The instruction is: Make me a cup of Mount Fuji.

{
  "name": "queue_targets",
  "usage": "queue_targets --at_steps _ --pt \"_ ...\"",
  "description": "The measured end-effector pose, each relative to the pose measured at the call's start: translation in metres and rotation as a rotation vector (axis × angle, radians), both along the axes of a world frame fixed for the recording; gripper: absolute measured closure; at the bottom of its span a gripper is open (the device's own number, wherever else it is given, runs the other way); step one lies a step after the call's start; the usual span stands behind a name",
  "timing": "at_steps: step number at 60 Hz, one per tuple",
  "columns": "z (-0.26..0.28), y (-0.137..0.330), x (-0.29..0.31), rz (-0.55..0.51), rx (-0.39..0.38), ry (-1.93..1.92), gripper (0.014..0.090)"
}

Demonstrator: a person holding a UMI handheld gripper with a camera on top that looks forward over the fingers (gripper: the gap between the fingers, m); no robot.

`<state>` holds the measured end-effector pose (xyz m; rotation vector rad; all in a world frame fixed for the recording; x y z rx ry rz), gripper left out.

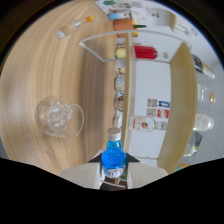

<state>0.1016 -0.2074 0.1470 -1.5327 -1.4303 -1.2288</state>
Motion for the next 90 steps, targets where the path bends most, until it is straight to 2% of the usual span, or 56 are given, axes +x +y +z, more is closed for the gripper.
queue_targets --at_steps 5,16,20,28,36,42,48,63,85,87,90 --pt "0.015 -0.010 -0.009 -0.038 0.003 0.304 0.0686" --pt "0.071 -0.032 0.002 -0.122 0.126 1.018 0.0688" --pt "0.067 -0.036 0.021 -0.170 0.130 1.211 0.0686" --pt "0.019 -0.038 0.076 -0.362 0.111 1.444 0.0687" --pt "-0.040 -0.035 0.127 -0.503 0.071 1.499 0.0688" --pt "-0.073 -0.029 0.154 -0.566 0.053 1.505 0.0688" --pt "-0.103 -0.025 0.167 -0.622 0.000 1.518 0.0688" --pt "-0.131 -0.026 0.173 -0.648 -0.069 1.490 0.0683" --pt "-0.135 -0.042 0.177 -0.683 -0.075 1.500 0.0670" --pt "-0.134 -0.043 0.178 -0.697 -0.071 1.499 0.0659" --pt "-0.132 -0.046 0.179 -0.714 -0.065 1.499 0.0575"
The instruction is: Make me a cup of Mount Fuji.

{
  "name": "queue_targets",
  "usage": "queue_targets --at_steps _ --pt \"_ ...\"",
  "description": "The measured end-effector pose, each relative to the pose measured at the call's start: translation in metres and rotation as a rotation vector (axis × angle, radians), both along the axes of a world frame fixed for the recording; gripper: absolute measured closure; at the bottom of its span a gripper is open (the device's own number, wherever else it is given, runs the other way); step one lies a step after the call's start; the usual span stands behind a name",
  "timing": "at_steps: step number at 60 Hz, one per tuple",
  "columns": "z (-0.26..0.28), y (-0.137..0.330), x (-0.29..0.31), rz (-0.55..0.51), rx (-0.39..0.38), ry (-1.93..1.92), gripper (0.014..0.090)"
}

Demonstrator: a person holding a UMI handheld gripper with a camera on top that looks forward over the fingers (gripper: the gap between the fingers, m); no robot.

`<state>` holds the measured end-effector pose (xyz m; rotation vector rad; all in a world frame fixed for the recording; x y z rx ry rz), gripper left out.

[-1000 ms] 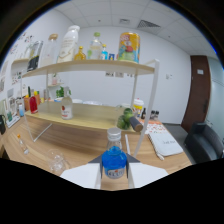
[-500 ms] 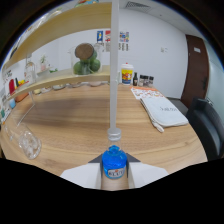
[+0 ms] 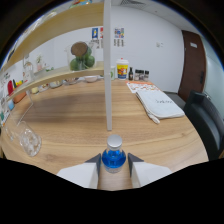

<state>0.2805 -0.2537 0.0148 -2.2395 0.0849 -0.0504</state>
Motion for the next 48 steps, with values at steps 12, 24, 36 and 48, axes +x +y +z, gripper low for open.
queue_targets --at_steps 12,24,36,48 --pt "0.033 -0.024 -0.002 -0.100 -0.003 -0.039 0.0194" --pt "0.081 -0.048 -0.063 -0.134 0.024 -0.029 0.0194" --pt "0.102 -0.041 -0.162 -0.086 0.055 0.018 0.0196" --pt "0.122 -0.019 -0.228 -0.073 0.038 0.017 0.0187"
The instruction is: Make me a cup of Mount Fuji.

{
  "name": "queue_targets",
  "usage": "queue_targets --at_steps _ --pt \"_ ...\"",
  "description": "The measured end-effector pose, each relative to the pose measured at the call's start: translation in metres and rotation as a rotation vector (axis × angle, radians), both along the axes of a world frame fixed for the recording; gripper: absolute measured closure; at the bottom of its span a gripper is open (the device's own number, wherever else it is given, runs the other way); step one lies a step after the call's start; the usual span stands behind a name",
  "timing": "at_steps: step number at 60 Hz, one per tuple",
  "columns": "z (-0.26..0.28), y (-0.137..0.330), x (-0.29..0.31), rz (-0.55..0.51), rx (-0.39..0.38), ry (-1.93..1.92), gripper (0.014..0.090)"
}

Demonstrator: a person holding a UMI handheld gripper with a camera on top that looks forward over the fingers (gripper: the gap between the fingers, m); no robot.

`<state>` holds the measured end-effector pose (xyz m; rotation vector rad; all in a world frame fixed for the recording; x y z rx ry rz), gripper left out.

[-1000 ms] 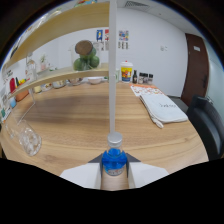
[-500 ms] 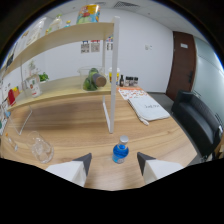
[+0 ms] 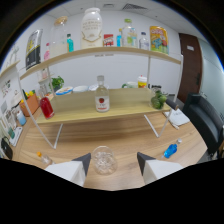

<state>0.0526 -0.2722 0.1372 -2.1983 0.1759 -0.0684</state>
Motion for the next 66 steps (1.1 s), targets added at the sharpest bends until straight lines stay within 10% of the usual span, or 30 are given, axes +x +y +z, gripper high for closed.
queue_targets --at_steps 9,34,49,66 --pt "0.066 0.010 -0.040 0.018 0.037 0.002 0.0184" --pt "0.277 0.096 -0.115 0.135 0.476 -0.061 0.0182" --pt "0.253 0.161 -0.117 0.102 0.421 -0.028 0.0307" --pt "0.251 0.181 -0.118 0.082 0.432 -0.051 0.0624"
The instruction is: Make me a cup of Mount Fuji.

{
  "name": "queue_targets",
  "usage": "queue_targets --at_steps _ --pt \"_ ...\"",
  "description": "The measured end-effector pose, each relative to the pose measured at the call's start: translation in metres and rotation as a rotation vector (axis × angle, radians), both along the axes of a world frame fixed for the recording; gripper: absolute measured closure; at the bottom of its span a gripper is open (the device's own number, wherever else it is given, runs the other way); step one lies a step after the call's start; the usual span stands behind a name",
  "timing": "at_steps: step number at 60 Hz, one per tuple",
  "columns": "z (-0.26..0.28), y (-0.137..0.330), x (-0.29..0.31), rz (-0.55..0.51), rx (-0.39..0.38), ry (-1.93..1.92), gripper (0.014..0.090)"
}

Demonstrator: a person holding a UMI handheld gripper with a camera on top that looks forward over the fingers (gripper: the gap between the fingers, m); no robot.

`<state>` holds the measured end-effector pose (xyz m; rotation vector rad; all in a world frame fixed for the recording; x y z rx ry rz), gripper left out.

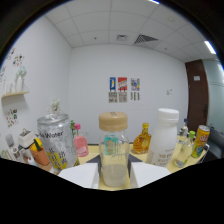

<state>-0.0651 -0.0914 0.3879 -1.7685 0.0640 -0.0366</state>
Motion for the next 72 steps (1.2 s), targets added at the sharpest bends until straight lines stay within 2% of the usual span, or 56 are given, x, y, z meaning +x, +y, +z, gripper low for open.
queue_targets --at_steps 6,16,22,29,33,55,63,72 --pt "0.001 -0.002 -0.002 0.015 -0.007 -0.009 0.0637" --pt "0.030 -0.018 -0.002 0.024 0.060 -0.040 0.0650" --pt "0.046 -0.040 -0.004 0.049 0.099 -0.020 0.0650" --pt "0.040 -0.076 -0.012 0.094 0.108 -0.013 0.0652" --pt "0.018 -0.094 -0.012 0.096 0.092 -0.019 0.0652" --pt "-0.204 -0.150 -0.013 0.036 -0.193 0.108 0.0651" --pt "-0.255 -0.154 -0.011 0.015 -0.237 0.154 0.0651" --pt "-0.283 -0.154 -0.014 0.026 -0.255 0.189 0.0652"
